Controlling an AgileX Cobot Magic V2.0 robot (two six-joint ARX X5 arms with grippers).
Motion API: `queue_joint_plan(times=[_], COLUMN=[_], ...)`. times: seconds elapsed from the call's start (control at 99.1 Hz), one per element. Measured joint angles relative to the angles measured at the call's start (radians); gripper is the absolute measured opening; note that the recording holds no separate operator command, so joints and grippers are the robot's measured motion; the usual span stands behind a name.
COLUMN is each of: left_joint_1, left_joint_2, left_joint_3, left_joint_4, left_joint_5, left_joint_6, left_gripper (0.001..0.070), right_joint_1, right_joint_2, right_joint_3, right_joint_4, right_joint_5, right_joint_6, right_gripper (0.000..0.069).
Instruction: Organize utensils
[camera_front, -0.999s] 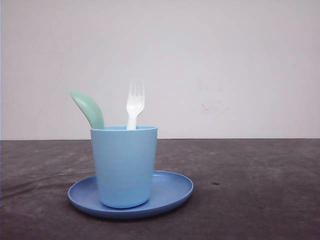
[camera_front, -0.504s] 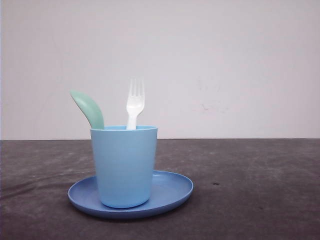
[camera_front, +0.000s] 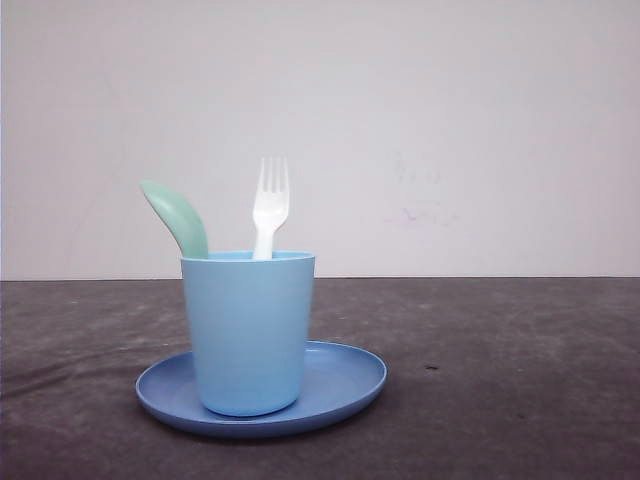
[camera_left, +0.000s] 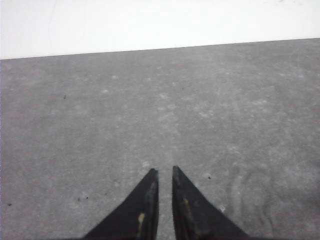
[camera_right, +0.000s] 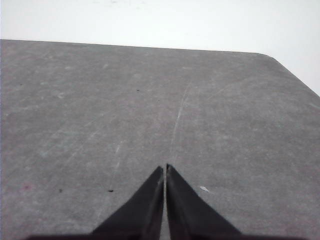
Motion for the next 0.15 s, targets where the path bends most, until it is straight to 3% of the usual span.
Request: queue_joint_plan(times=[0.151], left_joint_1=[0.000], left_joint_2=[0.000], left_joint_3=[0.000], left_joint_4=[0.000], left_joint_5=[0.000], left_joint_6=[0.000], left_gripper=[0.0025], right_joint_1=[0.000], right_joint_2=[0.000], right_joint_3=[0.000], right_joint_4=[0.000], right_joint_5=[0.000], right_joint_6=[0.000], right_gripper=[0.0007])
